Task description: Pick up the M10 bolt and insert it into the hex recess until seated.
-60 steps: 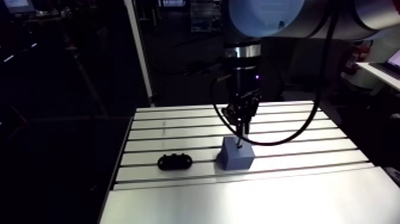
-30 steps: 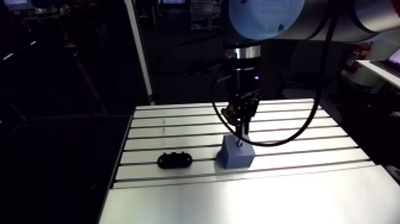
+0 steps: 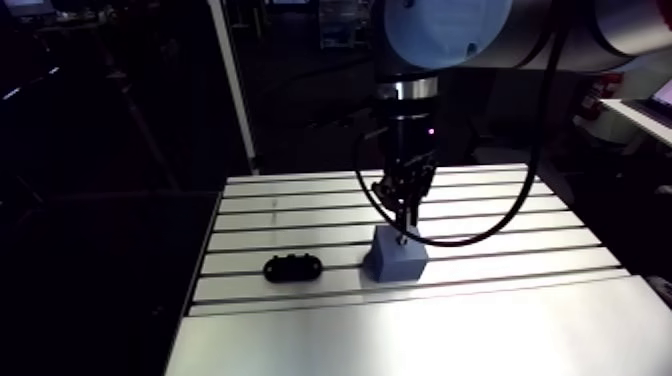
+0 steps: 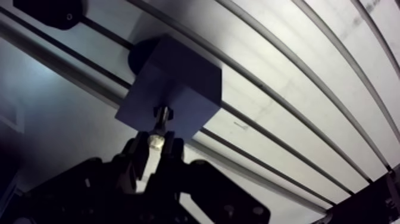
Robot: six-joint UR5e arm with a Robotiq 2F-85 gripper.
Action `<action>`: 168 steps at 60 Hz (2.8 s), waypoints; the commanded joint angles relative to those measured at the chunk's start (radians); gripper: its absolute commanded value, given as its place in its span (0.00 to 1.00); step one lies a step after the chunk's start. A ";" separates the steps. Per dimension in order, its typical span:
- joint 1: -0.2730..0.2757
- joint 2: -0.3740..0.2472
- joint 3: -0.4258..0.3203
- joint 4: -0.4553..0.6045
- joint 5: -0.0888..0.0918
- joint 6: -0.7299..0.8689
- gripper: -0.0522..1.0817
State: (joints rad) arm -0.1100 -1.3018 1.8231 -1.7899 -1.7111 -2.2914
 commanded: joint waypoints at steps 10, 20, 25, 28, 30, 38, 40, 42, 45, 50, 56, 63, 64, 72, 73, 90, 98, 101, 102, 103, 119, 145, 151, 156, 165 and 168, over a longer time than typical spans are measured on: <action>-0.001 0.005 0.000 -0.006 0.000 -0.001 1.00; -0.001 0.006 0.000 -0.009 0.000 -0.003 1.00; -0.001 0.006 0.000 -0.009 0.000 -0.003 1.00; -0.001 0.006 0.002 -0.009 0.000 -0.003 1.00; -0.001 0.006 0.002 -0.009 0.000 -0.003 1.00; -0.001 0.006 0.004 -0.009 0.000 -0.003 1.00; -0.001 0.006 0.005 -0.009 0.000 -0.003 1.00; -0.001 0.006 0.005 -0.009 0.000 -0.003 1.00; -0.001 0.006 0.005 -0.009 0.000 -0.003 1.00; -0.001 0.005 0.008 -0.009 0.000 -0.003 1.00; -0.001 0.005 0.009 -0.009 0.000 -0.003 1.00; -0.001 0.005 0.009 -0.009 0.000 -0.003 0.99; -0.001 0.005 0.009 -0.009 0.000 -0.003 0.99; -0.001 0.003 0.011 -0.009 0.001 -0.003 0.99; -0.001 0.003 0.011 -0.009 0.001 -0.003 0.99; 0.001 0.002 0.015 -0.009 0.000 -0.004 0.99; 0.001 0.001 0.018 -0.010 0.000 -0.007 0.96; 0.001 0.000 0.019 -0.012 0.001 -0.009 0.94; 0.001 0.000 0.019 -0.012 0.001 -0.009 0.94; 0.001 -0.001 0.020 -0.017 0.001 -0.012 0.91; 0.003 -0.004 0.028 -0.045 0.003 -0.020 0.05; 0.001 -0.015 0.025 -0.073 0.004 -0.020 0.05; 0.001 -0.022 0.025 -0.086 0.005 -0.014 0.05; 0.001 -0.026 0.020 -0.088 0.006 -0.009 0.05; 0.000 -0.033 0.021 -0.106 0.009 -0.002 0.05; 0.000 -0.038 0.024 -0.120 0.014 0.013 0.05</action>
State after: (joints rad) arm -0.1092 -1.3280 1.8452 -1.8802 -1.7050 -2.2998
